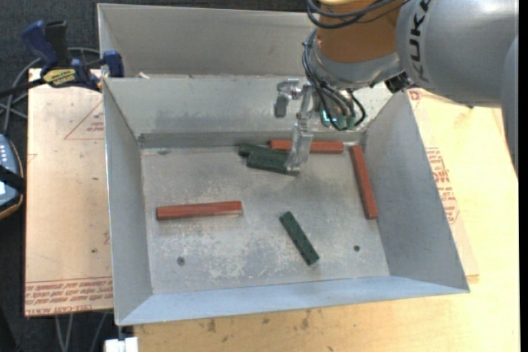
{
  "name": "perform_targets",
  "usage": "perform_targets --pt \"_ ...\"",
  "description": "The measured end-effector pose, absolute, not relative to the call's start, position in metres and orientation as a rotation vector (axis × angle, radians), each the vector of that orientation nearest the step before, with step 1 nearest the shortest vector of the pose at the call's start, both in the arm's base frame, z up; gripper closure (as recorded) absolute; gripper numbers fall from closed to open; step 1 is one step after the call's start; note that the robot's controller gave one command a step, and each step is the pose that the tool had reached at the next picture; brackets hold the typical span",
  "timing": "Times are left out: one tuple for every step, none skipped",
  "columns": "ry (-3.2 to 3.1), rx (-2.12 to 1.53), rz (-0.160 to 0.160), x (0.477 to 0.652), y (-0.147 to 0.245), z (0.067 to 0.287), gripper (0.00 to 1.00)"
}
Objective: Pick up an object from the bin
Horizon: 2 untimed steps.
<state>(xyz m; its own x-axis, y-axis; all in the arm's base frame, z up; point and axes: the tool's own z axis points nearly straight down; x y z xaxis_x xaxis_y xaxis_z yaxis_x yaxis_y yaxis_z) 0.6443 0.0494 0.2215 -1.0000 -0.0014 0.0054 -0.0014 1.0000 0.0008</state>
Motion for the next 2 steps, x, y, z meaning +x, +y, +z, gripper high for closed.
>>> perform_targets --pt "-3.116 0.380 -0.002 0.646 0.069 0.163 0.00" --pt "-3.134 0.195 -0.003 0.622 0.085 0.137 0.00"
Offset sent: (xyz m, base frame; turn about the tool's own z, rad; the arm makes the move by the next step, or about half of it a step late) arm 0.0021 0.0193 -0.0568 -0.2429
